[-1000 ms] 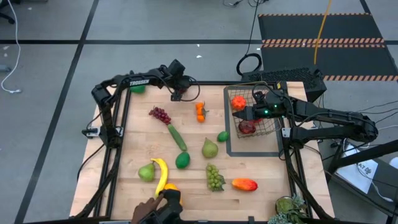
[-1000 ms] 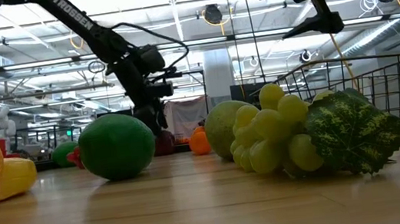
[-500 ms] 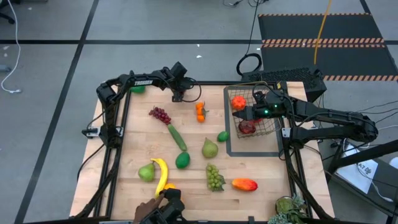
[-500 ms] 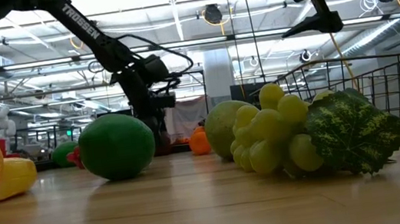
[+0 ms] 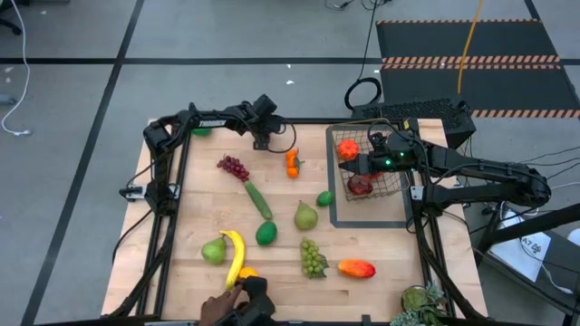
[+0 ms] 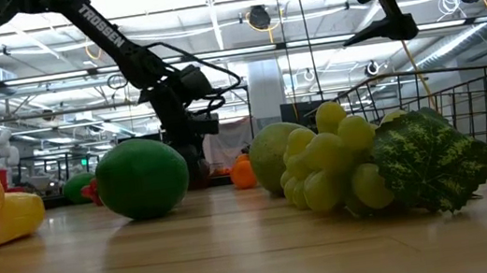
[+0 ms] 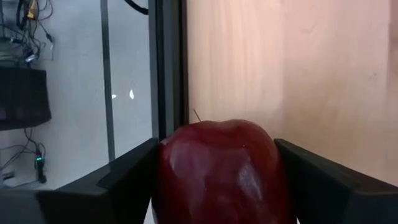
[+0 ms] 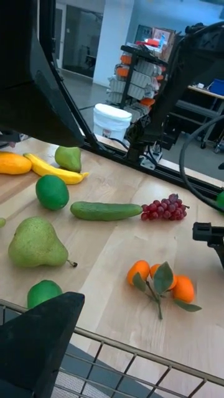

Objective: Build produce basket
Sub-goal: Put the red apple into the wire basket

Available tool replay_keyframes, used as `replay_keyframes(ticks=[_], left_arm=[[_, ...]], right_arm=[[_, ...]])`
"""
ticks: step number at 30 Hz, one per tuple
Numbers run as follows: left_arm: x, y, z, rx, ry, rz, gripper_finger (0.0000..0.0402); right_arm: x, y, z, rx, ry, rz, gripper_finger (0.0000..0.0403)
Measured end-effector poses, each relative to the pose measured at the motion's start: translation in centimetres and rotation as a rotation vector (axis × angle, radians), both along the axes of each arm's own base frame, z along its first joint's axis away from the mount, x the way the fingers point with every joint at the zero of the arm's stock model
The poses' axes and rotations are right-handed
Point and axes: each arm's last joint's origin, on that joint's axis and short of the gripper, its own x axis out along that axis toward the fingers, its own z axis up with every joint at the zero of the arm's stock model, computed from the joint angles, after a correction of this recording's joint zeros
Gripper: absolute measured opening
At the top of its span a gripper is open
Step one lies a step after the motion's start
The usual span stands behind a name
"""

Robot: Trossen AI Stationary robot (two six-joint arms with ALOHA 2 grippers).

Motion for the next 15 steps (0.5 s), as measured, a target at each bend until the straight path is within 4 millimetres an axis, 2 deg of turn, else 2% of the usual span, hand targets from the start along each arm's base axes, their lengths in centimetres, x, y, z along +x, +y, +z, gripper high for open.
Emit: replay_keyframes(ticks=[6,10,15], left_arm=[[1.0,-1.6,0.7,-0.003,-0.010,0.026,0.0302],[1.4,-3.0,2.3,-0.011,-0.062,0.061,0.0287],[1.4,-5.2,5.6,-0.054,-0.179,0.155,0.0289]], right_arm=[[0.0,0.0,0.0,0.001,0.000,0.002,0.0396],[0.0,0.0,0.0,-0.001,0.000,0.003,0.0396],[0.0,0.0,0.0,-0.040,0.007,0.023,0.0396]])
